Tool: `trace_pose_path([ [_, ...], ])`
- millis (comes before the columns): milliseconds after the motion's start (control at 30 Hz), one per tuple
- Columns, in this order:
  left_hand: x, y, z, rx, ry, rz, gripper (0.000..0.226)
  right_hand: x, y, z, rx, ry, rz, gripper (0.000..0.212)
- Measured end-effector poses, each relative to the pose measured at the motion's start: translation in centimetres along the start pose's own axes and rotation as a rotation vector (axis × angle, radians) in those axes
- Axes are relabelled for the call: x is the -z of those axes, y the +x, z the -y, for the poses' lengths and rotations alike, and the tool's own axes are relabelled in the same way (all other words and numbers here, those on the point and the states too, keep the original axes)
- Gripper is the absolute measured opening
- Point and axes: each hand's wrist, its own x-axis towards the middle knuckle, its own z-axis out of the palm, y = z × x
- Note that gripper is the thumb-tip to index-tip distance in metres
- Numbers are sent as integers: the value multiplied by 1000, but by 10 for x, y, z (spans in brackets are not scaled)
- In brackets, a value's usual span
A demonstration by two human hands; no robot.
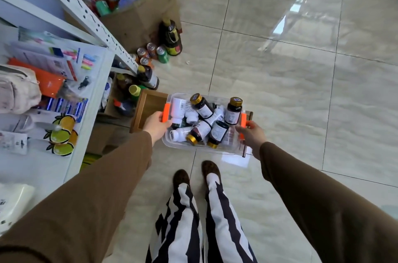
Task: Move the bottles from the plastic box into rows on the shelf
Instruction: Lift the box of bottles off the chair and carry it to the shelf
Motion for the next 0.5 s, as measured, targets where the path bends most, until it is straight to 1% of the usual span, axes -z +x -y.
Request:
trace_pose_path([
  [100, 2, 3, 1, -14, -38, 7, 16, 1, 3, 0, 23, -9, 14, 20],
  [167, 5, 3, 5, -8, -96, 23, 19, 5, 3, -1, 25, 2, 29, 12],
  [200, 6, 3, 7, 8, -127, 29, 23, 8, 3, -3, 24, 4, 28, 13],
  [267, 10, 1, 13, 42, -139, 3, 29, 13, 5, -9, 14, -37, -7, 20],
  [367, 19, -6, 18, 93, -31, -124, 39, 11, 5, -6, 30, -187, -117, 39],
  [433, 22, -11, 12, 53, 24, -196, 44, 5, 2, 5, 144, -290, -258, 41],
  [500, 21, -15, 1, -68, 70, -272, 44, 1, -1, 15, 402, -393, -418, 34],
])
